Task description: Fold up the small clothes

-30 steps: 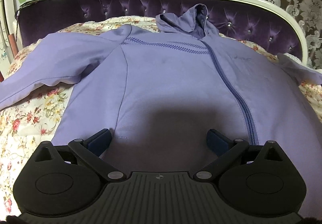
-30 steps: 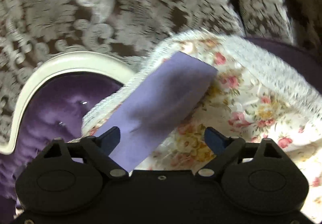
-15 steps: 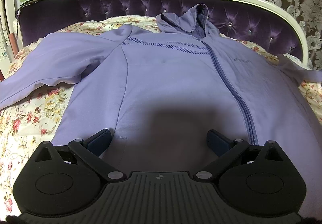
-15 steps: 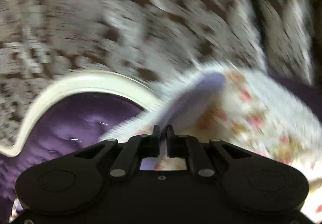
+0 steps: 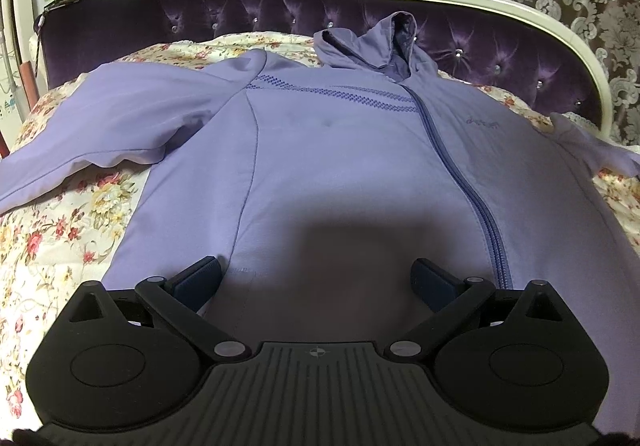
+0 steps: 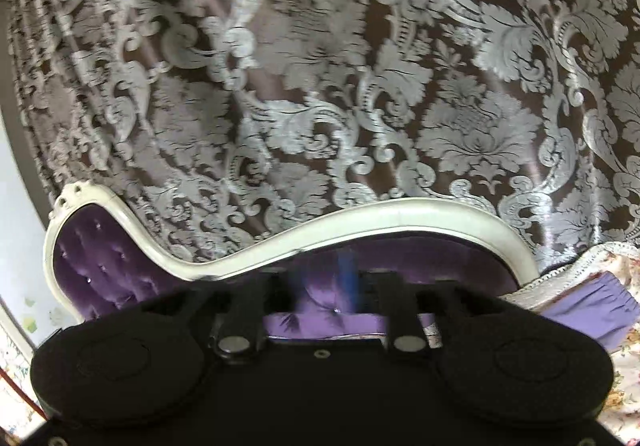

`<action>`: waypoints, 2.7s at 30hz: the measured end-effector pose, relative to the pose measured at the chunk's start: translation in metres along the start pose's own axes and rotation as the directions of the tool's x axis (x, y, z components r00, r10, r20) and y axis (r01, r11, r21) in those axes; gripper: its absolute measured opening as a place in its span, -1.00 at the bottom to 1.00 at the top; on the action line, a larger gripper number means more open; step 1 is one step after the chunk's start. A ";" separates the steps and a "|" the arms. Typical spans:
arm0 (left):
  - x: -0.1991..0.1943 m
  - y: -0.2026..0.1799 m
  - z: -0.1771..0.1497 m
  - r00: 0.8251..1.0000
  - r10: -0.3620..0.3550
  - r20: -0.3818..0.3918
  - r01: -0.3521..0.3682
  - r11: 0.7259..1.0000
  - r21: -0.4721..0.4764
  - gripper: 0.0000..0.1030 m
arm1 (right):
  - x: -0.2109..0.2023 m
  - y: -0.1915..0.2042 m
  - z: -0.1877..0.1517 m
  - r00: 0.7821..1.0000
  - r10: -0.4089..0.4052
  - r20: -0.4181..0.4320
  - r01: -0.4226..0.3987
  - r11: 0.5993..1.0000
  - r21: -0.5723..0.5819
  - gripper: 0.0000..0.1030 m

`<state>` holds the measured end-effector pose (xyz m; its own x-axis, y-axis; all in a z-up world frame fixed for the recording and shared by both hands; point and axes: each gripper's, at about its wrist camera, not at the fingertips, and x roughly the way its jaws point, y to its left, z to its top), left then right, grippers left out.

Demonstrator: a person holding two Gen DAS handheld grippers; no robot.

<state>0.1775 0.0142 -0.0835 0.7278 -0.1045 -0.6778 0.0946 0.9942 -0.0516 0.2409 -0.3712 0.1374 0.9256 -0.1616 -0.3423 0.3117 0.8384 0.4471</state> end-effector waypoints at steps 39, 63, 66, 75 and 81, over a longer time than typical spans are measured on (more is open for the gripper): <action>-0.011 -0.031 0.045 0.999 0.014 0.031 -0.017 0.996 0.087 0.96 | 0.051 -0.280 -0.111 0.898 -0.403 -0.174 0.439 0.800 0.410 -0.13; -0.031 0.029 0.036 1.000 0.000 0.015 0.001 0.998 -0.060 0.96 | 0.012 0.038 0.025 0.994 0.106 -0.002 -0.106 0.989 -0.103 -0.78; -0.038 0.046 0.036 1.000 0.011 0.027 -0.008 0.996 -0.090 0.96 | 0.017 0.105 0.007 0.968 0.245 -0.058 -0.251 0.959 -0.129 -0.78; -0.049 0.093 0.032 0.997 0.067 0.034 -0.061 0.983 -0.173 0.96 | 0.053 0.256 -0.126 0.825 0.428 -0.370 -0.514 0.841 -0.171 -0.78; -0.052 0.118 0.027 0.994 0.103 0.025 -0.096 0.975 -0.202 0.96 | 0.066 0.291 -0.238 0.755 0.349 -0.556 -0.556 0.790 -0.258 -0.78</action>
<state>0.1690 0.1362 -0.0341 0.7502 -0.0021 -0.6612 -0.1147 0.9844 -0.1333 0.3415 -0.0140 0.0479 0.6879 0.4599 -0.5615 -0.3235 0.8868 0.3300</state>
